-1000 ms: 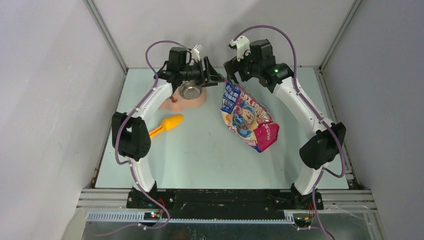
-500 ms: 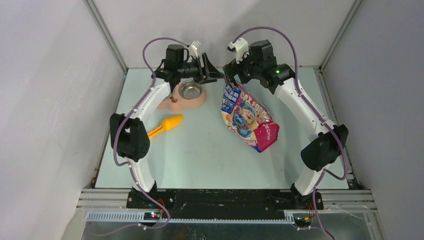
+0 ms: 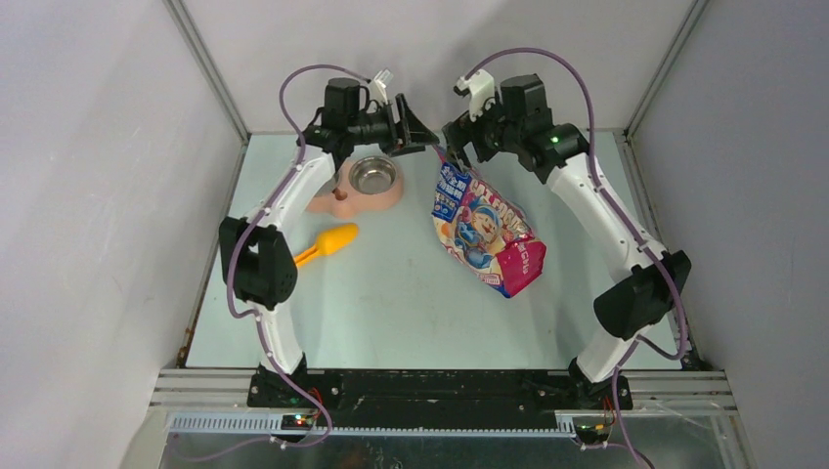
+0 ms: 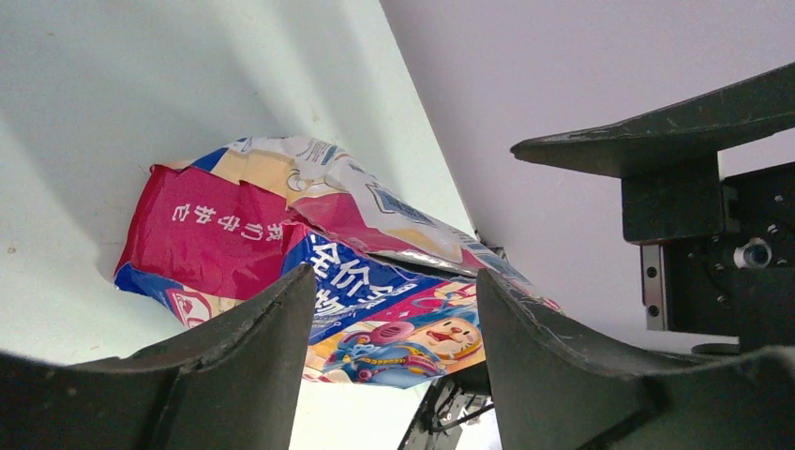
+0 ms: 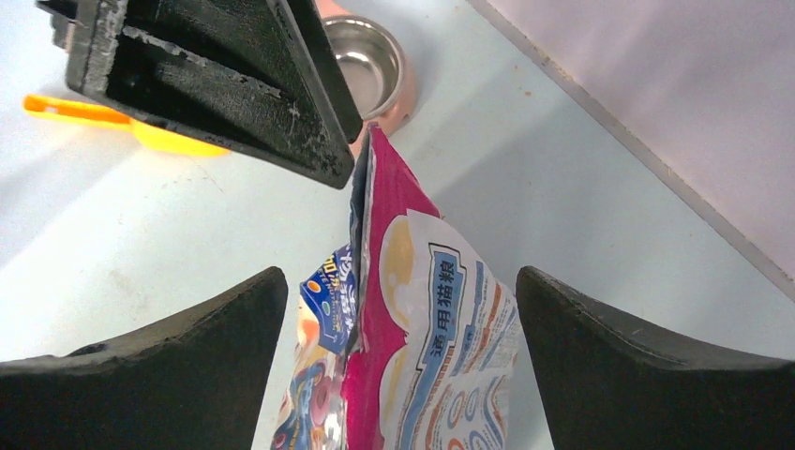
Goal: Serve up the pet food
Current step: Open the pet food bag at the center of the board.
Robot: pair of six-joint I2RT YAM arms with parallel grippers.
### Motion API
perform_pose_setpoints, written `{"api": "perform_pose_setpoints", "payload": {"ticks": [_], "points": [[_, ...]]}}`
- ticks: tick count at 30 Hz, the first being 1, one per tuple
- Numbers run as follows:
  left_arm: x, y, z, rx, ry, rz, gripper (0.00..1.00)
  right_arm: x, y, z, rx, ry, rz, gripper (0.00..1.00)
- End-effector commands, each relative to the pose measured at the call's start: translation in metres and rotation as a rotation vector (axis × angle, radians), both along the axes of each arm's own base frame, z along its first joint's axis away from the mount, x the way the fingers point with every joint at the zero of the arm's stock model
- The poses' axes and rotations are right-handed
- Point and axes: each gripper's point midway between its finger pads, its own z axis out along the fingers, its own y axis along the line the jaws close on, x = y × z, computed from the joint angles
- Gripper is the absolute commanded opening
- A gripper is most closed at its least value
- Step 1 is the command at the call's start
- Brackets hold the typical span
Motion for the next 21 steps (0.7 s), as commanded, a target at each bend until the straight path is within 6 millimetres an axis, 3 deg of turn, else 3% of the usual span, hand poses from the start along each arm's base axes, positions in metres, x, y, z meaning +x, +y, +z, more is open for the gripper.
{"api": "perform_pose_setpoints", "payload": {"ticks": [1,12,21], "points": [[0.003,0.006,0.026,-0.047,-0.053,-0.014,0.69,-0.013,-0.014,0.049,0.091,-0.065,0.007,0.95],[0.005,-0.012,-0.01,-0.035,0.009,-0.05,0.65,0.01,-0.026,0.039,0.078,-0.052,-0.119,0.95],[0.0,-0.015,-0.003,-0.044,0.0,-0.06,0.49,0.008,-0.023,0.039,0.081,-0.052,-0.108,0.95]]}}
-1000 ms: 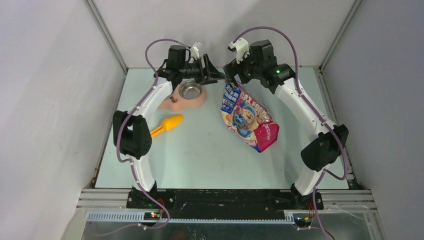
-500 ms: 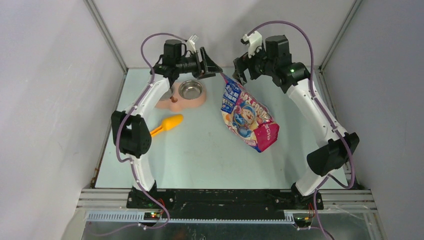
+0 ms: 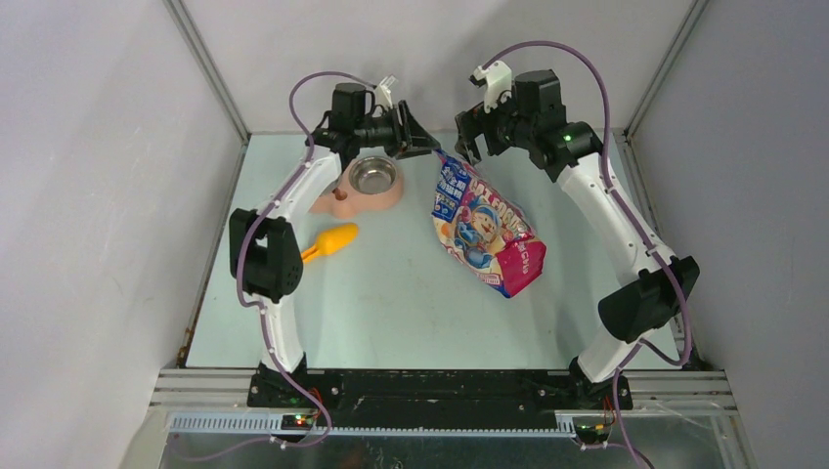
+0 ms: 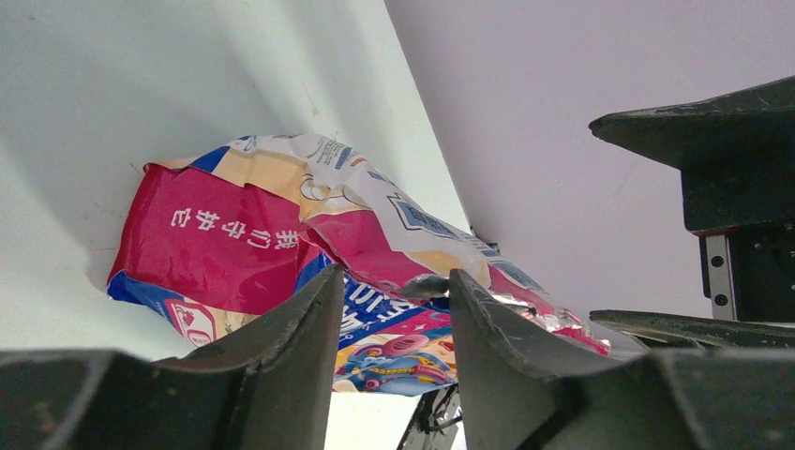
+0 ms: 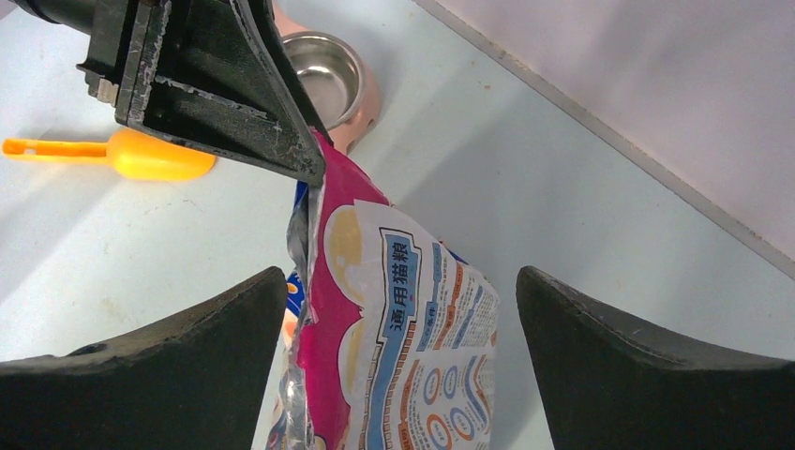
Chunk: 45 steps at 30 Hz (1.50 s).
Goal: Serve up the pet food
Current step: Open the pet food bag at the center of the board.
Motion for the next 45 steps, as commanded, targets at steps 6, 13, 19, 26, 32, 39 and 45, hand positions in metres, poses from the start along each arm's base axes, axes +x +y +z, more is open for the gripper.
{"api": "perform_pose_setpoints", "payload": {"ticks": [6,13,19,26,32,39,45], "points": [[-0.016,-0.004,0.021,-0.034,-0.043,-0.033,0.36,0.003,0.008,0.016,0.041,-0.031,-0.002,0.95],[-0.019,-0.002,0.019,-0.035,-0.045,-0.03,0.4,0.011,0.022,-0.001,0.009,0.023,-0.02,0.95],[-0.023,-0.002,0.025,-0.047,-0.056,-0.034,0.43,0.011,0.03,-0.017,-0.057,0.034,-0.024,0.95],[-0.025,-0.003,0.027,-0.054,-0.06,-0.037,0.43,0.012,0.022,-0.027,-0.122,0.036,-0.061,0.95],[-0.028,-0.006,0.027,-0.055,-0.06,-0.045,0.43,0.0,0.028,-0.012,-0.08,0.024,-0.002,0.95],[-0.029,-0.007,0.027,-0.056,-0.061,-0.05,0.42,-0.006,0.025,0.019,-0.029,-0.031,0.004,0.96],[-0.03,-0.008,0.027,-0.056,-0.06,-0.05,0.43,-0.003,0.017,0.026,0.015,-0.02,-0.019,0.96]]}}
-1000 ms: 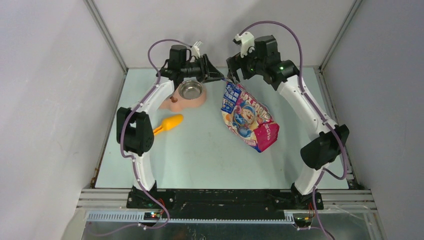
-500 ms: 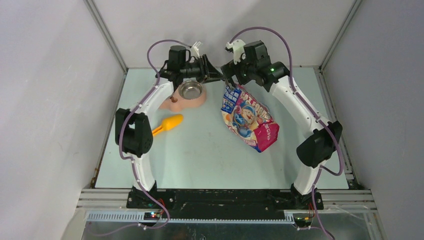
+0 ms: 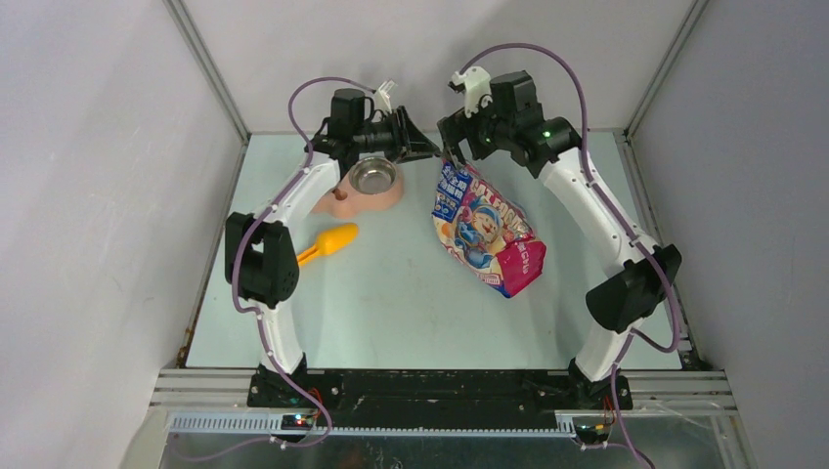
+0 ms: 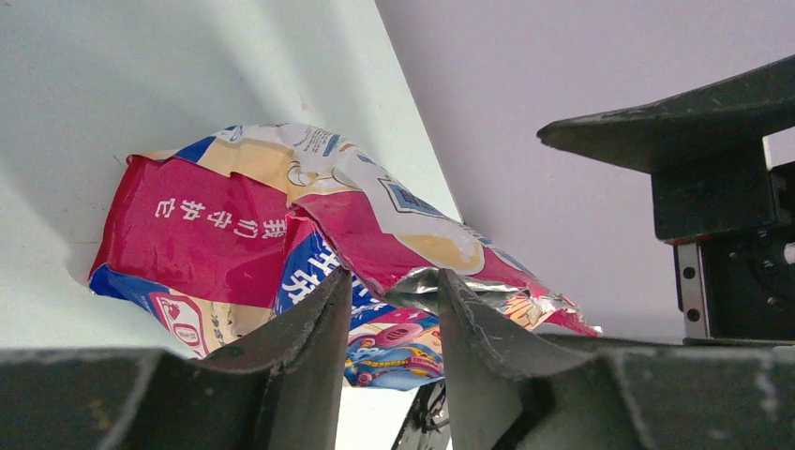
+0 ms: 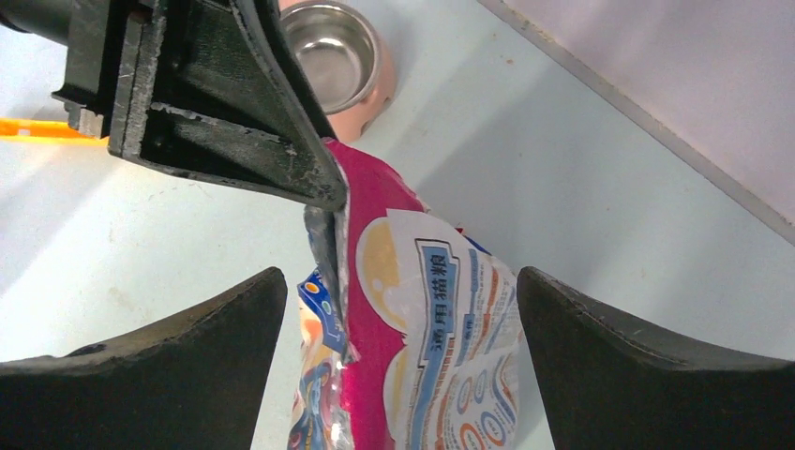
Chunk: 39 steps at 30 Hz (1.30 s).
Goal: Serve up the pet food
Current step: Open the pet food bag at the center of the board.
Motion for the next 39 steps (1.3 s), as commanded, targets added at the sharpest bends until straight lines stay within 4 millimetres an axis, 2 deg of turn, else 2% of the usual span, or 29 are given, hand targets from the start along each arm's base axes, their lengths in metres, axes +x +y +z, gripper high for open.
{"api": "perform_pose_setpoints", "payload": {"ticks": [1,9,19,28,34,39], "points": [[-0.018,-0.006,0.027,-0.033,-0.054,-0.042,0.43,0.001,-0.009,0.045,0.071,-0.088,-0.03,0.96],[-0.019,-0.007,0.029,-0.033,-0.06,-0.044,0.43,0.013,-0.014,0.02,-0.003,-0.06,-0.059,0.96],[-0.02,-0.008,0.03,-0.039,-0.059,-0.048,0.43,0.016,-0.009,0.007,-0.05,-0.053,-0.047,0.96],[-0.022,-0.007,0.033,-0.041,-0.063,-0.048,0.43,0.019,-0.008,0.003,-0.075,-0.061,-0.054,0.96],[-0.024,-0.006,0.038,-0.044,-0.072,-0.048,0.43,0.028,-0.018,0.003,-0.15,-0.113,-0.113,0.95],[-0.025,-0.006,0.04,-0.047,-0.076,-0.05,0.43,0.028,-0.02,0.001,-0.207,-0.132,-0.123,0.95]]}}
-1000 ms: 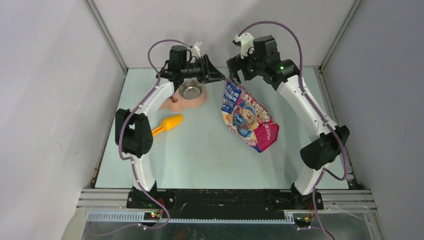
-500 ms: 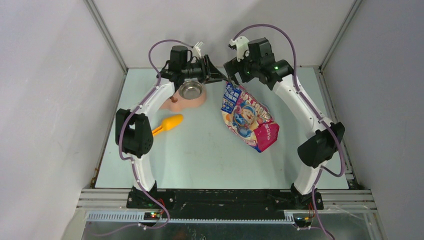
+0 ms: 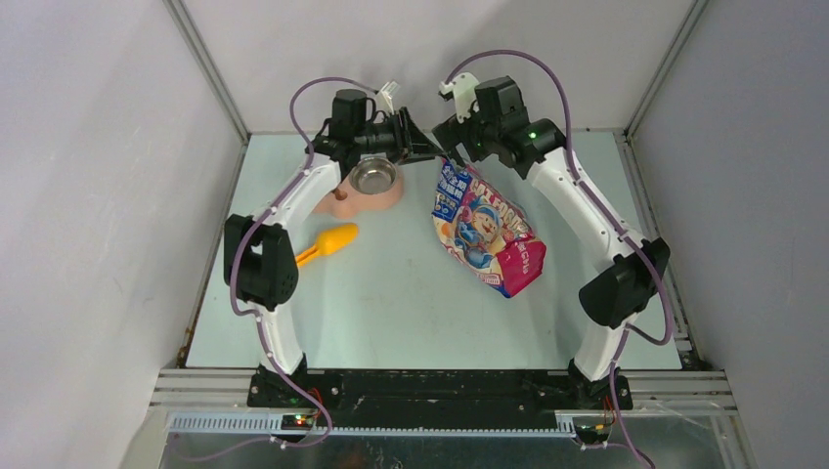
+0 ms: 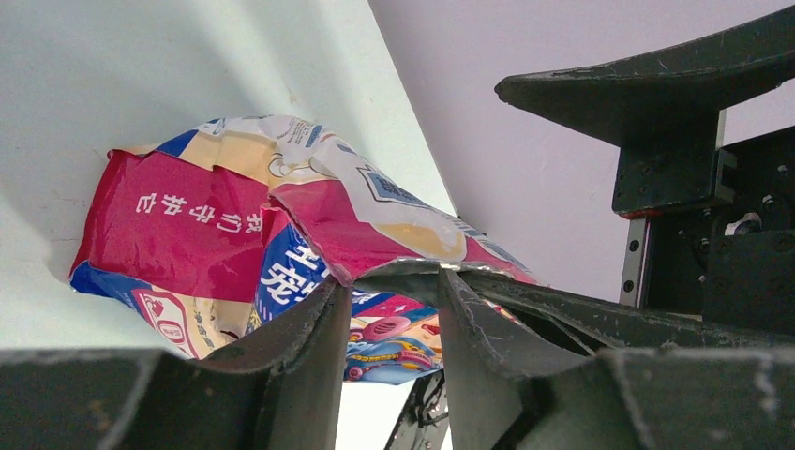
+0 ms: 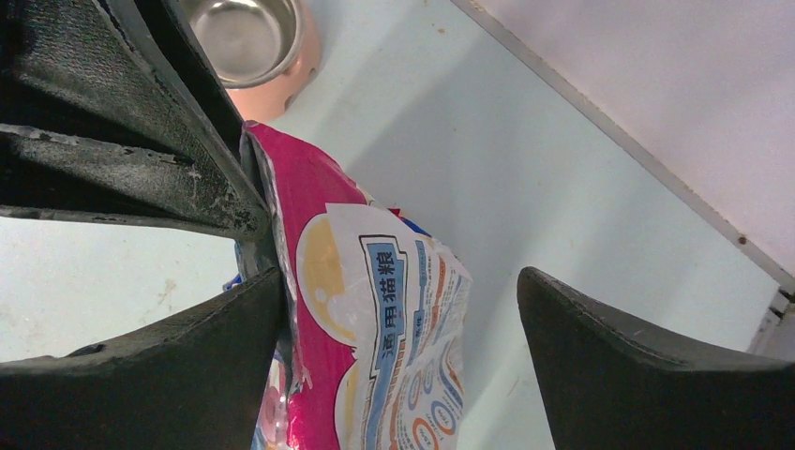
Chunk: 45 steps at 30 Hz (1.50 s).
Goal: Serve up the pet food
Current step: Open the pet food bag at the center of the board.
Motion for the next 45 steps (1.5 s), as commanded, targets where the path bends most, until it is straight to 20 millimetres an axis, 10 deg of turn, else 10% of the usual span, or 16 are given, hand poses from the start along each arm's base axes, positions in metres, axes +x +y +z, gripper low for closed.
{"api": "perform_pose_setpoints", "payload": {"ticks": [1,15,25,38,45], "points": [[-0.017,-0.002,0.036,-0.043,-0.073,-0.035,0.43,0.011,-0.009,0.016,-0.078,-0.084,-0.047,0.95],[-0.019,0.009,0.065,-0.049,-0.136,-0.023,0.62,0.009,-0.012,-0.019,-0.212,0.065,-0.074,0.96],[-0.011,0.014,0.048,-0.031,-0.108,-0.002,0.58,0.01,0.003,-0.019,-0.145,0.12,-0.058,0.95],[0.006,0.013,0.019,0.027,-0.067,0.016,0.54,0.024,0.017,-0.028,-0.082,0.12,-0.084,0.68],[0.003,0.02,0.038,0.01,-0.102,0.017,0.51,0.04,0.014,-0.028,-0.093,0.075,-0.145,0.76]]}}
